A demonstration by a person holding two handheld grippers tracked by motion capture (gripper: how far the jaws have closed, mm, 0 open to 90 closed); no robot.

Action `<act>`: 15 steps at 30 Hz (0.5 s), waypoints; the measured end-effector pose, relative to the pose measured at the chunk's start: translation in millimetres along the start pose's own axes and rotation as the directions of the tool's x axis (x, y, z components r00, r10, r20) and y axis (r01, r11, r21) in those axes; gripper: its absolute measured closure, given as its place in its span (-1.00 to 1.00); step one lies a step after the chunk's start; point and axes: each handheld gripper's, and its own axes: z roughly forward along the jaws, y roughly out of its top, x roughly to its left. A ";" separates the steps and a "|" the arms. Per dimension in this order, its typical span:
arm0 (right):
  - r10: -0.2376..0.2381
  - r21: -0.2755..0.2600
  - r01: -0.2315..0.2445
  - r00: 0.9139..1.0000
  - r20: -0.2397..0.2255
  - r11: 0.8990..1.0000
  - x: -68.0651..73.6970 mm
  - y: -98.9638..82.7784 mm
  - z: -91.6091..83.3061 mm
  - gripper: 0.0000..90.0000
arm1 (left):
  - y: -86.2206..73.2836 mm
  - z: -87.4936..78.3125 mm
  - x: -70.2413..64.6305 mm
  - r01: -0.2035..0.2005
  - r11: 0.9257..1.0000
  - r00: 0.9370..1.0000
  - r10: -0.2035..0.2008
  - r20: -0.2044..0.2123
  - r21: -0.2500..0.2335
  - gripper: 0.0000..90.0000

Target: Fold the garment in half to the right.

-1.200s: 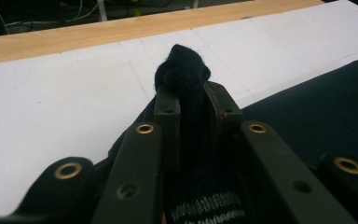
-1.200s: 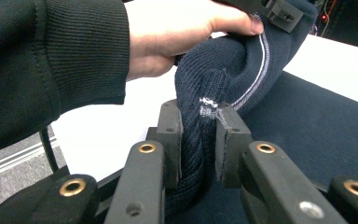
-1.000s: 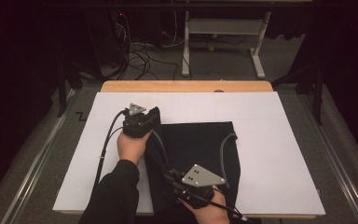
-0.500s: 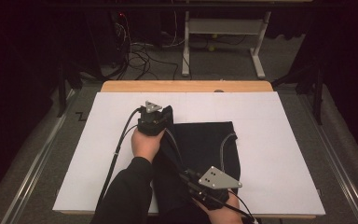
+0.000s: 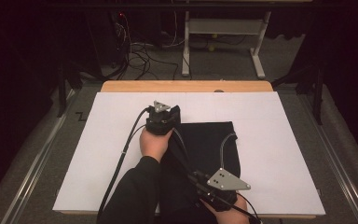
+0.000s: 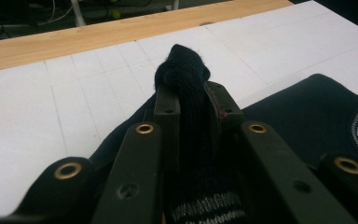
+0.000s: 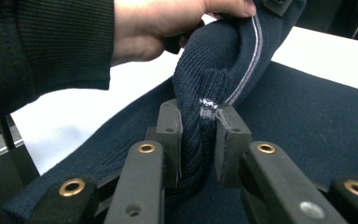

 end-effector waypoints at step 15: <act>-0.021 -0.001 0.021 0.999 0.034 1.000 -8.9 -6.1 -18.5 0.67 | 9.6 7.0 -24.8 -0.030 1.000 0.999 0.030 0.014 0.004 0.62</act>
